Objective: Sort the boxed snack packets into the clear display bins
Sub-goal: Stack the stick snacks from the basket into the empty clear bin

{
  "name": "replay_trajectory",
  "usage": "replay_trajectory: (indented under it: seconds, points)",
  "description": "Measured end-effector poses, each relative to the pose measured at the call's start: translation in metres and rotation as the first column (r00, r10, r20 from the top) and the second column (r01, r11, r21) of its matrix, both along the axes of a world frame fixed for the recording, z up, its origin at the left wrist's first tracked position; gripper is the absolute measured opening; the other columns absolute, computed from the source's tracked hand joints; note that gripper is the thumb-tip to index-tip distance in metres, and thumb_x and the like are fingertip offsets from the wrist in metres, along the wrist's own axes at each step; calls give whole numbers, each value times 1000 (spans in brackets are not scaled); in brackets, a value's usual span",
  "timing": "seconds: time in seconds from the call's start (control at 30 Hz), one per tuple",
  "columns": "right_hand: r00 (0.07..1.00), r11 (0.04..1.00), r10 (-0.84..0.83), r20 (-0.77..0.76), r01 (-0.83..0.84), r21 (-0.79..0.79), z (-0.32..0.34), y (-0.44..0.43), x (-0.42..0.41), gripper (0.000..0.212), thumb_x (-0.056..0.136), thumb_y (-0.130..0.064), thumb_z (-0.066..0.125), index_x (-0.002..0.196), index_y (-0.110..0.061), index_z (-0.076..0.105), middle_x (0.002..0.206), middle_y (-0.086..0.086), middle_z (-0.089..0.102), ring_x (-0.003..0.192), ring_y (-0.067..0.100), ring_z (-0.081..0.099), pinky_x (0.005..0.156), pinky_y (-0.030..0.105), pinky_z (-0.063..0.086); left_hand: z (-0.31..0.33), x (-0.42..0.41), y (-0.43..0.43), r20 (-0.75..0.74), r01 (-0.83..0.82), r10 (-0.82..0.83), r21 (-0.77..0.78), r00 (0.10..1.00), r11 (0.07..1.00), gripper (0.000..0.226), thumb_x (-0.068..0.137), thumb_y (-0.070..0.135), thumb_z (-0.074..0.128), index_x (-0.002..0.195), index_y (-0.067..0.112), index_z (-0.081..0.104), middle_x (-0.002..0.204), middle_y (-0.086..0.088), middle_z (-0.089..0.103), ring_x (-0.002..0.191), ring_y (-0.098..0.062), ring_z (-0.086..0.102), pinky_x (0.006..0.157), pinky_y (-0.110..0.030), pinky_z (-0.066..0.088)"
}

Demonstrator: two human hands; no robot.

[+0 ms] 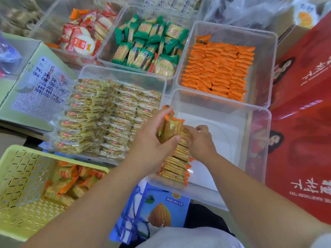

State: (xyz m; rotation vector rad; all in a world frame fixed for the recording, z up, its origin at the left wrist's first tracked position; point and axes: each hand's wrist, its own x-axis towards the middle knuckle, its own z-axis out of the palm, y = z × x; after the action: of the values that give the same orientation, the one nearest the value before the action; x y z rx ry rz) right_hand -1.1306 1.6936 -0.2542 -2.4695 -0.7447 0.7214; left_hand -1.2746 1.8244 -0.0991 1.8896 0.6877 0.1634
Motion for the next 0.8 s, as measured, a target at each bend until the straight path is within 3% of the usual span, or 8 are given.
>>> replay_trajectory:
  seconds: [0.07, 0.13, 0.2, 0.27, 0.4, 0.53, 0.63, 0.8]
  points:
    - [999, 1000, -1, -52, 2, 12, -3, -2, 0, 36, 102, -26, 51, 137, -35, 57, 124, 0, 37, 107, 29, 52, 79, 29, 40, -8, 29, 5, -26, 136, -134, 85, 991, 987, 99, 84, 27, 81, 156, 52, 18, 135, 23, 56, 110, -5, 67, 89, -26, 56]
    - [999, 1000, 10, -54, -9, 29, -5, -4, 1, 33, 103, -22, 50, 134, -28, 59, 129, 5, 42, 104, 30, 55, 77, 29, 41, -22, 60, 9, -171, 261, -223, 244, 960, 934, 110, 81, 28, 84, 161, 39, 8, 124, 7, 66, 96, -17, 71, 74, -31, 55]
    - [999, 997, -15, -41, 18, 70, -4, -5, -1, 30, 100, -19, 52, 128, -23, 62, 127, 7, 48, 101, 30, 57, 75, 30, 40, -36, 89, 13, -337, 418, -296, 386, 894, 822, 88, 79, 29, 82, 152, 21, 33, 119, -7, 68, 104, -30, 67, 74, -34, 48]
    - [998, 994, -59, -33, 62, 92, -3, -5, -2, 23, 97, -20, 56, 118, -17, 64, 119, 8, 54, 98, 31, 58, 73, 33, 44, -47, 113, 16, -467, 591, -391, 435, 793, 679, 57, 79, 26, 78, 128, 17, 52, 113, -10, 67, 106, -34, 65, 74, -34, 44]
    - [983, 978, -176, -60, 181, 106, -6, -6, -5, 17, 94, -23, 60, 107, -13, 60, 104, 3, 56, 95, 29, 59, 70, 35, 45, -63, 146, 13, -657, 801, -459, 487, 598, 348, 47, 82, 15, 73, 123, 19, 52, 115, -7, 65, 108, -32, 63, 75, -37, 42]
    - [945, 940, -292, -149, 312, 135, -9, -8, -10, 31, 91, -23, 66, 121, -21, 62, 108, -4, 61, 95, 21, 64, 78, 32, 50, -78, 163, 7, -667, 794, -467, 590, 580, 143, 47, 90, 10, 57, 135, 24, 53, 123, -7, 57, 117, -32, 51, 91, -41, 41]
    - [929, 924, -326, -175, 353, 148, -11, -9, -11, 30, 90, -25, 67, 120, -25, 63, 101, -12, 58, 92, 16, 65, 77, 29, 49, -88, 162, 4, -702, 760, -381, 650, 602, 3, 37, 93, 16, 52, 128, 24, 61, 124, -7, 44, 120, -32, 42, 99, -42, 35]
    - [930, 921, -313, -193, 346, 177, -16, -9, -8, 29, 92, -23, 67, 120, -25, 63, 110, -13, 56, 93, 12, 62, 79, 28, 48, -96, 162, 7, -766, 810, -309, 585, 564, 29, 41, 94, 16, 53, 136, 19, 53, 129, -8, 50, 123, -31, 46, 99, -41, 38]
